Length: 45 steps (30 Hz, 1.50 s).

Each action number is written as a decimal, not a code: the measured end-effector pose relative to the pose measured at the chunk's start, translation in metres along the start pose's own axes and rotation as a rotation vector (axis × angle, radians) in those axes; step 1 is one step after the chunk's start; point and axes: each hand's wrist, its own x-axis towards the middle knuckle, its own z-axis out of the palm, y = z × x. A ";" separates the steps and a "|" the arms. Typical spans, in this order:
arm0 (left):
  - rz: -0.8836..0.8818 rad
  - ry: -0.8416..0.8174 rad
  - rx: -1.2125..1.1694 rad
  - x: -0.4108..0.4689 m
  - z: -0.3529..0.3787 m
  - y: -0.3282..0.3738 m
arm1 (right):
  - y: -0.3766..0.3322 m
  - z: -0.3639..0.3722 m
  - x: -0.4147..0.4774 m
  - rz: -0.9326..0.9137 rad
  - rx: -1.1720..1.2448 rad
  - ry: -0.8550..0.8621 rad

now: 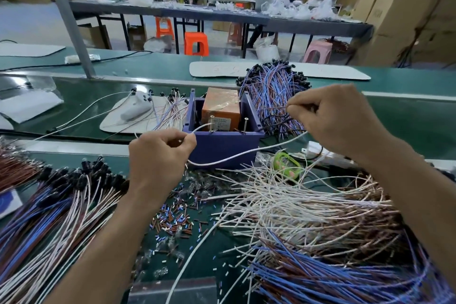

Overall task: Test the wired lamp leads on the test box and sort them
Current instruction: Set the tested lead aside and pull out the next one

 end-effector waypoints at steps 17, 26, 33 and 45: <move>-0.045 -0.019 0.048 0.007 0.021 -0.015 | 0.004 0.047 -0.013 -0.030 -0.115 -0.125; 0.006 -0.056 0.000 0.004 0.014 -0.010 | 0.011 0.047 0.003 0.149 -0.076 -0.156; -0.023 -0.031 -0.004 -0.010 0.009 -0.011 | 0.010 0.018 -0.026 0.128 -0.009 -0.082; -0.322 -0.168 -0.506 -0.028 0.006 0.030 | -0.017 -0.010 -0.101 0.035 -0.293 -0.488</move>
